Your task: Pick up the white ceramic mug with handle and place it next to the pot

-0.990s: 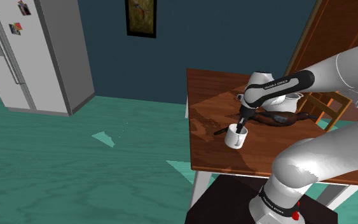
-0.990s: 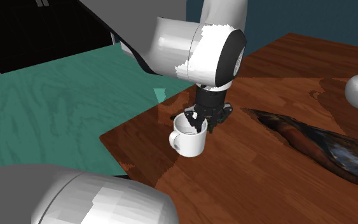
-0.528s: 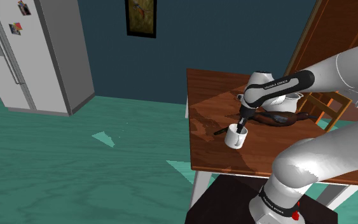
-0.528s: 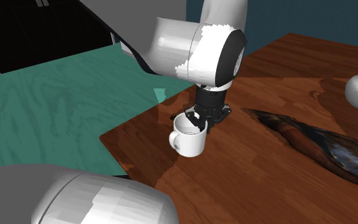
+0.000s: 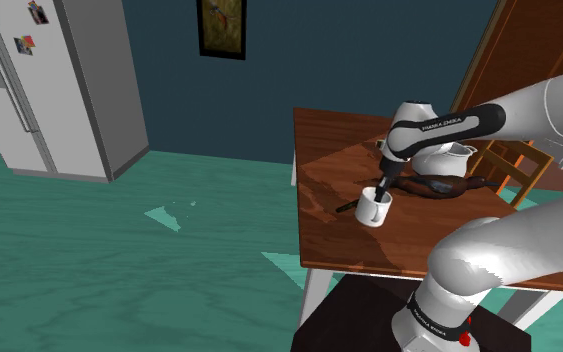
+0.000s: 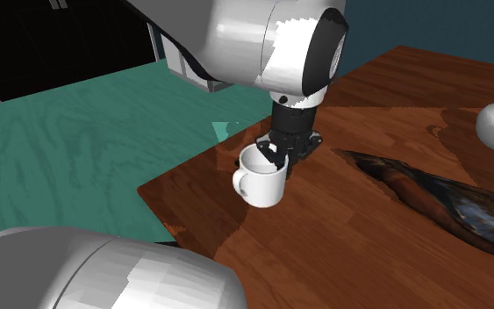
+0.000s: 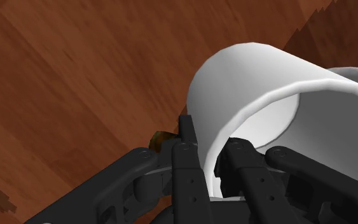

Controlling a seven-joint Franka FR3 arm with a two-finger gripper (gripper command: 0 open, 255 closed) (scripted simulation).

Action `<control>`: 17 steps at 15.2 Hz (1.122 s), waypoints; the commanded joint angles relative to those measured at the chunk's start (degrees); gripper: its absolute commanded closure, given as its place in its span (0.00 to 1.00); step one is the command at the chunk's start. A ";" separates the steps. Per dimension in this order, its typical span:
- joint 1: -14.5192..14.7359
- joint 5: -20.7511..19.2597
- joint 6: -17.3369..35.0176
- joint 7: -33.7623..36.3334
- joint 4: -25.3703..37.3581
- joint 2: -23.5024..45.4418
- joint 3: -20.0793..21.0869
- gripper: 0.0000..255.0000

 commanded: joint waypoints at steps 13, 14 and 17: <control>0.20 1.62 -12.77 0.22 7.61 -5.20 2.88 1.00; 0.24 1.75 -13.61 0.21 8.24 -5.41 3.06 1.00; 0.36 2.13 -16.09 0.20 10.20 -5.93 3.57 1.00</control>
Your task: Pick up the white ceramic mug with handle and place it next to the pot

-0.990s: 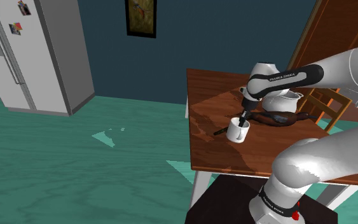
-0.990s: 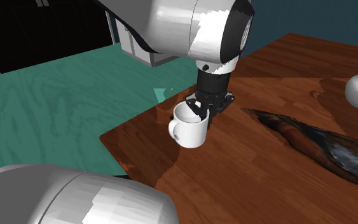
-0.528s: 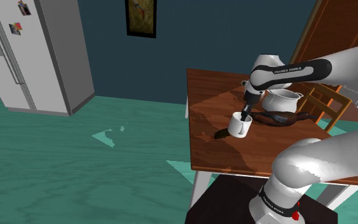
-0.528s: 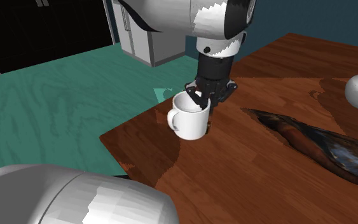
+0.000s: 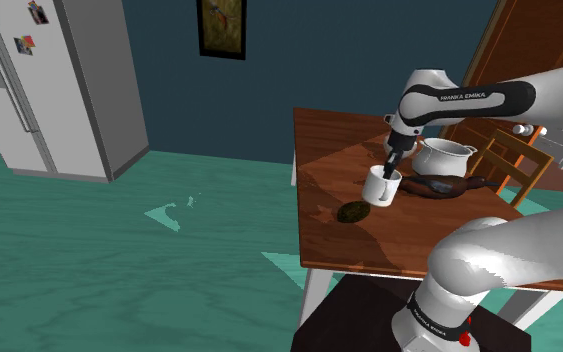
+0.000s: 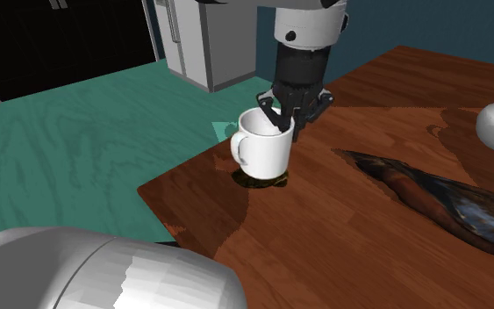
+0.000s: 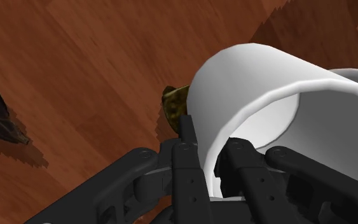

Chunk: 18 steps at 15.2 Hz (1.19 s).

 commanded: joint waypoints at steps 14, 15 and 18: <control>0.87 1.92 -11.73 -0.08 11.13 -0.57 2.29 1.00; 0.93 2.03 -12.47 -0.10 11.93 -0.51 2.41 1.00; 1.10 2.36 -14.66 -0.18 14.40 -0.23 2.75 1.00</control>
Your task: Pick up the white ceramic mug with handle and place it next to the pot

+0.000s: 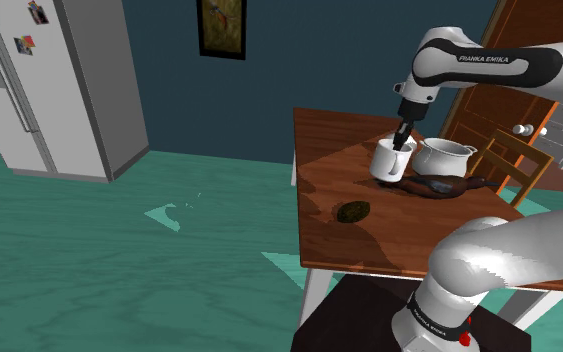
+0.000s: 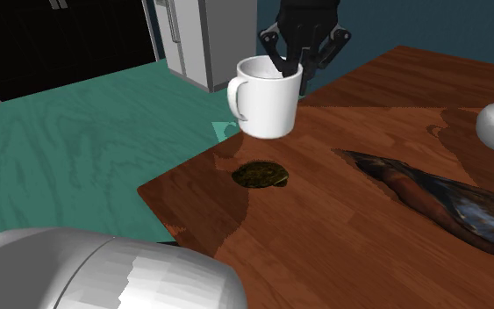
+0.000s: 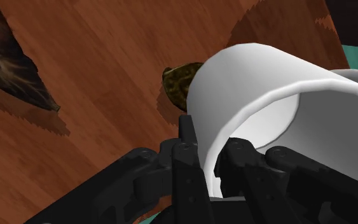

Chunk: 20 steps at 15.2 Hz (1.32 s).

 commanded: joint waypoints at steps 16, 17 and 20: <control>-3.08 -5.91 -4.32 -15.70 10.58 3.75 -13.03 1.00; -3.20 -6.30 -4.26 -17.19 11.48 4.41 -14.39 1.00; -3.24 -7.15 -4.01 -21.76 14.54 6.77 -18.69 1.00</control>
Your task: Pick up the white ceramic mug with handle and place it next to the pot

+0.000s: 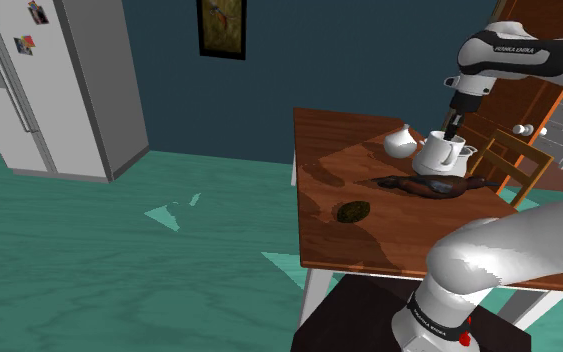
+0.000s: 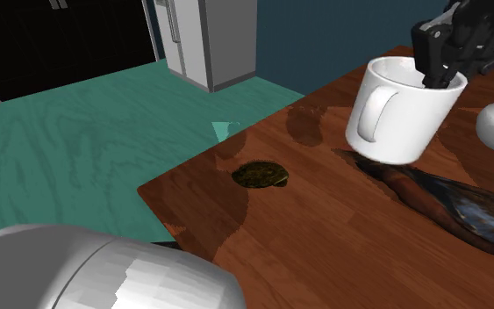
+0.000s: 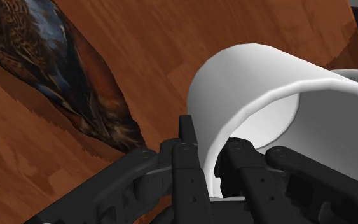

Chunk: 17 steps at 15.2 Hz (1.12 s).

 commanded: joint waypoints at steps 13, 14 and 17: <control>7.21 8.23 2.06 -27.16 21.03 21.96 -30.00 1.00; 8.66 11.47 2.16 -30.65 23.07 25.78 -34.42 1.00; 2.04 32.86 -0.55 -48.35 30.50 47.94 -44.43 1.00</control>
